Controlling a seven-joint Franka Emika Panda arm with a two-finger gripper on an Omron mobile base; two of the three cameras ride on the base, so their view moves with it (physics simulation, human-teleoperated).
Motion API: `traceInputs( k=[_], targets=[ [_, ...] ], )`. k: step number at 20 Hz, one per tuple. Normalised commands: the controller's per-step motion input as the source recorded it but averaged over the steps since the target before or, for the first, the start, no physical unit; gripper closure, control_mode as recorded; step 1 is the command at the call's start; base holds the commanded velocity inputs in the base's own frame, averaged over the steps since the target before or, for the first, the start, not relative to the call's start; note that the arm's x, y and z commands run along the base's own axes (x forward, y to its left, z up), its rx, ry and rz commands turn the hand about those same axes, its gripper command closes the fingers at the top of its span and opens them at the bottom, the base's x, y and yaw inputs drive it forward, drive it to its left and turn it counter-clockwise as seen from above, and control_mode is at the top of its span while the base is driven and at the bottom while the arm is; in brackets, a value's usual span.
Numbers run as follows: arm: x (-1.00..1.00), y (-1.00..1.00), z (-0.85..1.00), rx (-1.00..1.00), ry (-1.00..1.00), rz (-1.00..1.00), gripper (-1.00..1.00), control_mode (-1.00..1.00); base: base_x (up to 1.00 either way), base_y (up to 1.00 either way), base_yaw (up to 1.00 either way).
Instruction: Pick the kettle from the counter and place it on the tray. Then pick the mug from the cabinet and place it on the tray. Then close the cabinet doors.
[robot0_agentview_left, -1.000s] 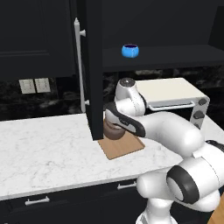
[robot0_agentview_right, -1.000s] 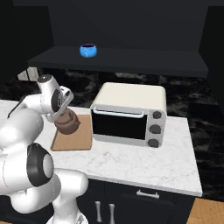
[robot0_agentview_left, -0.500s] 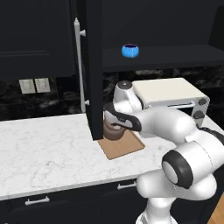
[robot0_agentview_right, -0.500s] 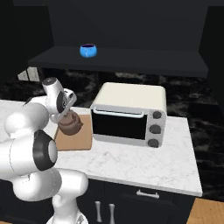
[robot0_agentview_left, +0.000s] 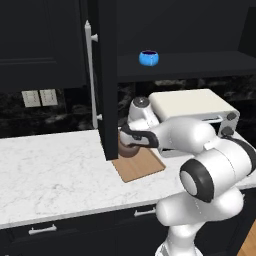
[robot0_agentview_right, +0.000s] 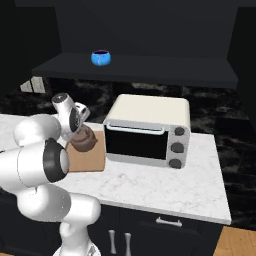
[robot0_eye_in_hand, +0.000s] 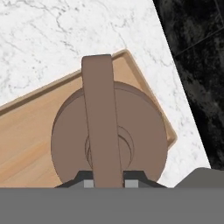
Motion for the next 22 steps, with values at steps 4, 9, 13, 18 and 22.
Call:
traceInputs(
  k=[4,9,13,18,22],
  targets=[
    [0.14,0.00,-0.20,0.00,-0.01,0.00,1.00,-1.00,0.00,0.00,0.00],
    [0.10,0.00,-0.26,0.00,0.00,0.00,1.00,-1.00,0.00,0.00,0.00],
    [0.03,0.00,-0.31,0.00,0.00,0.00,-1.00,-1.00,0.00,0.00,0.00],
    [0.00,0.00,-0.18,0.00,-0.01,0.00,-1.00,-1.00,0.00,0.00,0.00],
    [0.00,0.00,-0.04,0.00,-0.02,0.00,-1.00,-1.00,0.00,0.00,0.00]
  ],
)
